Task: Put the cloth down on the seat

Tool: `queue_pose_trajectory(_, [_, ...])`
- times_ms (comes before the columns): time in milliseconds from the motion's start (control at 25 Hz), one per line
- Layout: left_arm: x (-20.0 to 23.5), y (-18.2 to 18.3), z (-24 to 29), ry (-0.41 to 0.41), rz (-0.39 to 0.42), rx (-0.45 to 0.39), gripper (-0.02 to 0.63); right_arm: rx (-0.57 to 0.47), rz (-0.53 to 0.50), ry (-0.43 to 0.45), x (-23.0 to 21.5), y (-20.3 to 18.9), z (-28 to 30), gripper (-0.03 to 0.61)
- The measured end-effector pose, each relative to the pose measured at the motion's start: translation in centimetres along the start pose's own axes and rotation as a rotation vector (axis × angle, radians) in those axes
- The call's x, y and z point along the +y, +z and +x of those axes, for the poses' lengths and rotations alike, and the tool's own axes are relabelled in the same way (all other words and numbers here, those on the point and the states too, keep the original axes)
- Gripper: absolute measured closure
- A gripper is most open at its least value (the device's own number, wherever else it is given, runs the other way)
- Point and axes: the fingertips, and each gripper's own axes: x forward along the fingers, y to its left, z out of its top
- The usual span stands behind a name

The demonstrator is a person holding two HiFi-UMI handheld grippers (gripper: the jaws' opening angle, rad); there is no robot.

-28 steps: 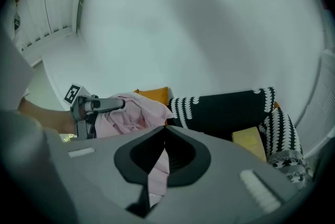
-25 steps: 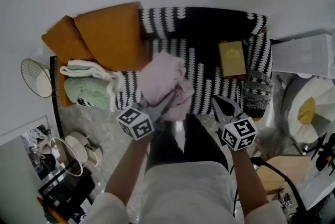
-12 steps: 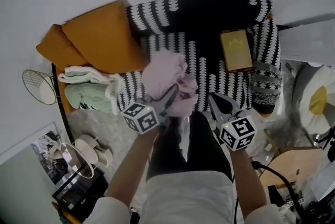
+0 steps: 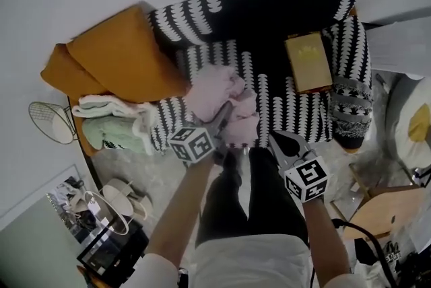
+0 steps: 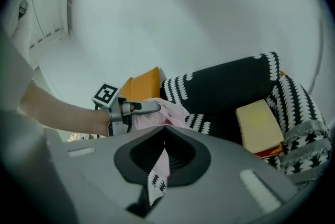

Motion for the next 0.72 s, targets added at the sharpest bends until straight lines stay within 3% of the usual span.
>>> queue_pose_trajectory(200, [2.4,-2.0,1.8,-0.011,-0.010,0.040,0.477,0.024,0.021,0.001,-1.2,-2.1,1.3,0.574])
queue_pose_trajectory(400, [2.8,-3.3,3.0,-0.032,-0.017,0.082,0.388,0.032,0.029,0.004,-1.9,-2.8,1.9,0.574])
queue_pose_trajectory(600, [3.4,-4.0,3.2,-0.002,0.008,0.084,0.186,0.030,0.037,0.014,-1.9,-2.6,2.1,0.574])
queue_pose_trajectory(720, [3.7,-4.8,2.7,0.030,0.008,0.113,0.115,0.031,0.036,0.020,-1.6,-2.4,2.0,0.574])
